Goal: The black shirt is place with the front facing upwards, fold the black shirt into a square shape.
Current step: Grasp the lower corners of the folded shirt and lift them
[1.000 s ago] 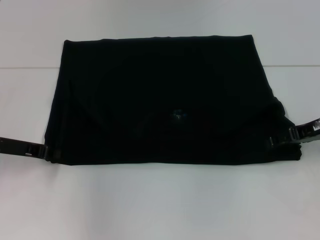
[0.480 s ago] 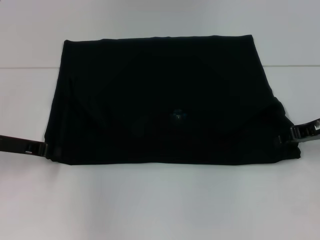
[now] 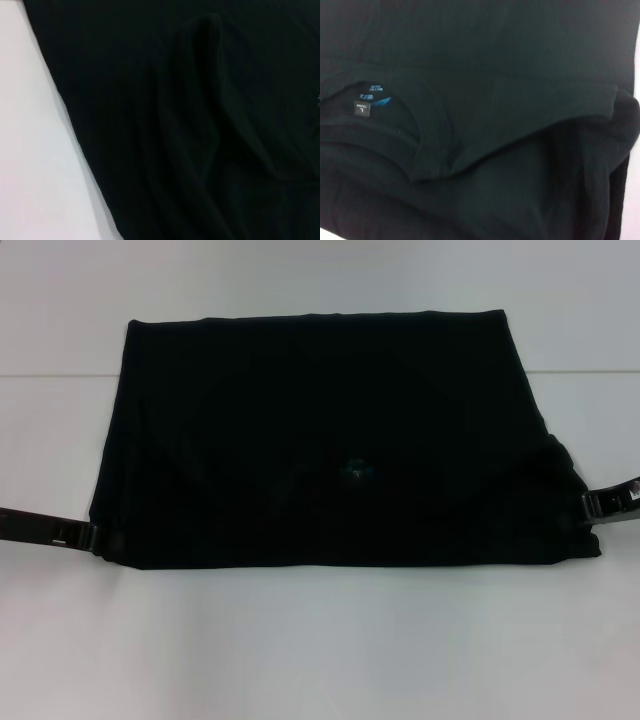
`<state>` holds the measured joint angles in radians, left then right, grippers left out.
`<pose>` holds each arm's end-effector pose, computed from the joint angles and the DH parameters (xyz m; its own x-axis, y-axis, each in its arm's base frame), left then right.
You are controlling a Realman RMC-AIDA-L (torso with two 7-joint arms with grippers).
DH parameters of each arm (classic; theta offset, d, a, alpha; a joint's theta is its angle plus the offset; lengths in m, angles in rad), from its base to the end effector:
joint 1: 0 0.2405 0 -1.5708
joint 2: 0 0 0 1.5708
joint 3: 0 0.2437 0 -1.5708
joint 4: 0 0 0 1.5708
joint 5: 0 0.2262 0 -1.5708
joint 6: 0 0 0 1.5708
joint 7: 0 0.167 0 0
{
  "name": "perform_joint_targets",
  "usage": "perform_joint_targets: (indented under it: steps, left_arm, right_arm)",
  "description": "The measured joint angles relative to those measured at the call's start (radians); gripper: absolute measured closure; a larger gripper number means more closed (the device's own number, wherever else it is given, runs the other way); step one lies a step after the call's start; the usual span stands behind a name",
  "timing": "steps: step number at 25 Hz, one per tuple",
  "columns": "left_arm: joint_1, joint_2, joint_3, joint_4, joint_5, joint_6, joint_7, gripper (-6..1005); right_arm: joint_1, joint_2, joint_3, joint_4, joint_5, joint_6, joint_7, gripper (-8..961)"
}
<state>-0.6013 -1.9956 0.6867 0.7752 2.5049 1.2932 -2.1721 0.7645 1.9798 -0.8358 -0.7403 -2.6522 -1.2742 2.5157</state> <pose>-0.3252 0.3881 0.0367 0.4827 0.8347 0.2652 0.8490 -0.3717 -0.3755 0.2818 0.4237 0.0240 0.3948 -0.9033 -0.1680 -0.8486 -0.2884 -0.4436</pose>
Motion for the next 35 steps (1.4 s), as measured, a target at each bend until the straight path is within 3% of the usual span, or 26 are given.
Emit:
perform_joint_targets:
  steps: [10,16,23,28,35]
  left_arm:
    - [-0.004,0.010,0.000,0.003,0.000,0.052,-0.005,926]
    - [-0.013,0.048,-0.012,-0.005,0.000,0.214,-0.006,924]
    - [-0.006,0.083,-0.087,-0.011,0.003,0.448,0.007,922]
    - [0.018,0.093,-0.140,-0.015,0.009,0.594,0.048,920]
    - [0.055,0.092,-0.144,-0.017,0.047,0.728,0.075,917]
  right_arm:
    - [0.006,-0.016,0.016,-0.003,0.006,-0.031,0.001,889]
    - [0.004,-0.043,0.059,-0.011,0.008,-0.128,-0.026,889]
    - [-0.032,-0.063,0.086,-0.017,0.001,-0.275,-0.096,889]
    - [-0.079,-0.077,0.097,-0.032,0.001,-0.385,-0.162,889]
    - [-0.142,-0.092,0.110,-0.039,-0.023,-0.571,-0.308,889]
